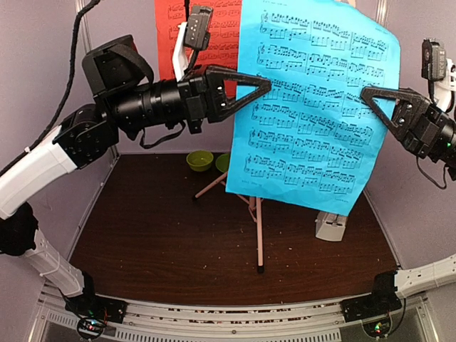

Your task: Set up the instrument practice props

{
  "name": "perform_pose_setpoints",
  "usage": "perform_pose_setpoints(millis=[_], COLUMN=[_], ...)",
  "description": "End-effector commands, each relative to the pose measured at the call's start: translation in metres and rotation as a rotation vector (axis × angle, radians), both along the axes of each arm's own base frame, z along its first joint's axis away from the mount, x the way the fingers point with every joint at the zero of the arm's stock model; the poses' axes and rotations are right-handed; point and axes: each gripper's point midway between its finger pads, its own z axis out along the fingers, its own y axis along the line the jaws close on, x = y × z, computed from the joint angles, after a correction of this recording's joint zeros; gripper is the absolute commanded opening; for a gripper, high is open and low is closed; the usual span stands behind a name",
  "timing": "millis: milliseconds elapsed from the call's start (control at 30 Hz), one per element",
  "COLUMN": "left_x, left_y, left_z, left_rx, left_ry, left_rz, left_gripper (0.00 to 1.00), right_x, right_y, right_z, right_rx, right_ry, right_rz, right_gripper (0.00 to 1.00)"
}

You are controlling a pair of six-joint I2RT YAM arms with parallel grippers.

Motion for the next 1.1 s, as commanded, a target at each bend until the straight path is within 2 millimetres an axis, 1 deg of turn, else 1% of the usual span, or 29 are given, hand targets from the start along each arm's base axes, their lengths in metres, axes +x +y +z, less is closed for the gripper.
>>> perform_pose_setpoints(millis=[0,67,100,167,200,333,433,567,700,800,933,1067], left_x=[0.004,0.01,0.013,0.02,0.024,0.042,0.061,0.094,0.12,0.135,0.148,0.163], left_y=[0.0,0.001,0.001,0.004,0.005,0.011,0.021,0.042,0.061,0.071,0.078,0.085], left_z=[0.026,0.032,0.035,0.043,0.046,0.058,0.07,0.088,0.098,0.101,0.107,0.104], left_rx=[-0.059,-0.069,-0.077,-0.093,-0.097,-0.108,-0.111,-0.145,-0.174,-0.185,-0.186,-0.189], left_ry=[-0.017,-0.016,-0.016,-0.01,-0.004,0.018,0.018,0.06,0.073,0.061,0.049,0.1], left_rz=[0.032,0.068,0.089,0.133,0.157,0.266,0.368,0.472,0.546,0.594,0.63,0.656], left_gripper=[0.0,0.0,0.0,0.0,0.0,0.0,0.0,0.0,0.0,0.0,0.0,0.0], right_x=[0.009,0.015,0.019,0.029,0.036,0.06,0.076,0.095,0.118,0.136,0.156,0.173], right_y=[-0.014,-0.02,-0.024,-0.032,-0.038,-0.057,-0.061,-0.057,-0.045,-0.041,-0.035,-0.025], right_z=[0.011,0.011,0.013,0.015,0.016,0.024,0.031,0.037,0.036,0.032,0.027,0.021], right_rx=[0.06,0.066,0.069,0.075,0.078,0.079,0.055,0.014,-0.039,-0.084,-0.095,-0.101], right_ry=[0.005,0.014,0.016,0.026,0.03,0.037,0.032,0.031,0.056,0.082,0.132,0.17], right_rz=[-0.072,-0.118,-0.146,-0.22,-0.27,-0.454,-0.553,-0.634,-0.682,-0.727,-0.733,-0.716], right_gripper=[0.0,0.0,0.02,0.18,0.2,0.25,0.24,0.22,0.23,0.26,0.3,0.37])
